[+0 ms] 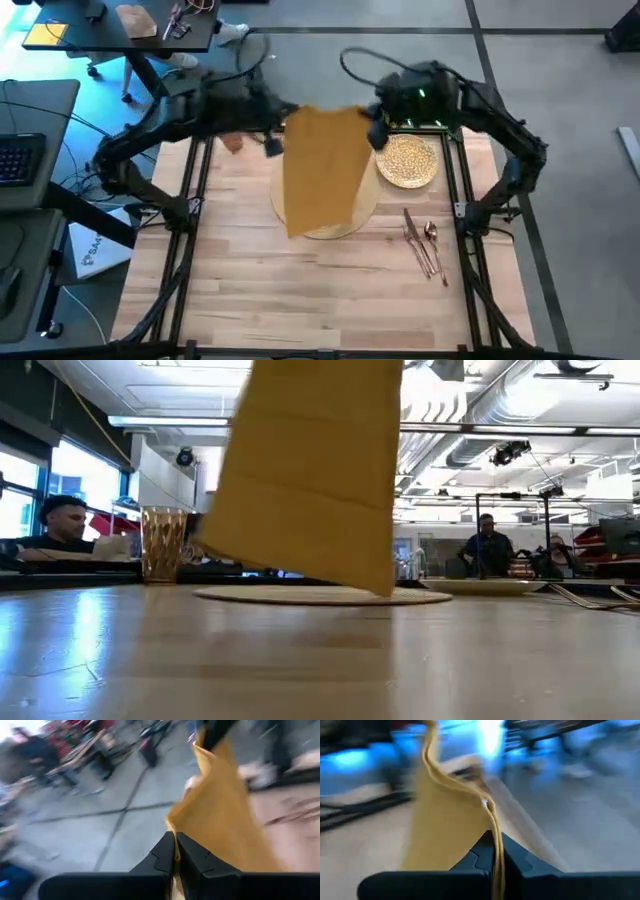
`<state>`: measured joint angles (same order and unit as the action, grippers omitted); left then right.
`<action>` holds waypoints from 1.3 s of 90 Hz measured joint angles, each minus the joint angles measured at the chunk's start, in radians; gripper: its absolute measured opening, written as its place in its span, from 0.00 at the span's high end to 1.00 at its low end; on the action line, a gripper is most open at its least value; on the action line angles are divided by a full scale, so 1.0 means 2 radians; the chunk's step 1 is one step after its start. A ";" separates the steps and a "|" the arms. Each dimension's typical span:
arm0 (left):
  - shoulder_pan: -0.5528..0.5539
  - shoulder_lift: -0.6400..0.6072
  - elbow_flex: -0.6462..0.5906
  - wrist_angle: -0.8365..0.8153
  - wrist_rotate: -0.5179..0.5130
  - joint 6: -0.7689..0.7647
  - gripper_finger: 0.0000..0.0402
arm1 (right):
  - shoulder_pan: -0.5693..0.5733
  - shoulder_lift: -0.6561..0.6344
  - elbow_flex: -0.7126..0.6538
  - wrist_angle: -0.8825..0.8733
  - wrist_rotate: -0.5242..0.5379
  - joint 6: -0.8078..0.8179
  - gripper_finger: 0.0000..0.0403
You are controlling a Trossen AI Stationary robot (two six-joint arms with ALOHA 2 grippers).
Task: Set table place
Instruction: Fold the yellow table napkin
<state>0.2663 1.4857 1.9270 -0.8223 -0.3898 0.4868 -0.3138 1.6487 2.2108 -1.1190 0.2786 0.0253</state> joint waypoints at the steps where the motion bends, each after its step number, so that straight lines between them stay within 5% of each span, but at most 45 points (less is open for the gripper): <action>1: 0.004 0.003 0.000 0.003 -0.005 0.006 1.00 | -0.005 0.002 0.000 0.004 0.007 -0.007 1.00; 26: 0.059 0.020 0.000 0.115 -0.034 0.107 1.00 | -0.064 0.006 0.000 0.046 0.022 -0.057 1.00; 48: 0.016 0.011 0.000 -0.034 0.063 0.012 1.00 | 0.009 0.004 0.000 -0.074 -0.023 -0.019 1.00; 60: -0.046 0.014 -0.035 -0.119 0.084 -0.080 1.00 | 0.072 0.025 -0.019 -0.120 -0.022 0.024 1.00; 77: -0.163 0.013 -0.136 -0.121 0.084 -0.188 1.00 | 0.169 0.029 -0.152 -0.087 -0.023 0.114 1.00; 99: -0.312 0.013 -0.282 -0.021 0.076 -0.343 1.00 | 0.309 0.029 -0.317 0.052 -0.066 0.286 1.00; 117: -0.409 0.015 -0.339 0.098 0.044 -0.486 1.00 | 0.410 0.031 -0.394 0.171 -0.068 0.429 1.00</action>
<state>-0.5519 1.5156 1.2498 -0.6266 -0.3014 -0.4845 0.5058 1.7107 1.4221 -0.7771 0.1431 0.8832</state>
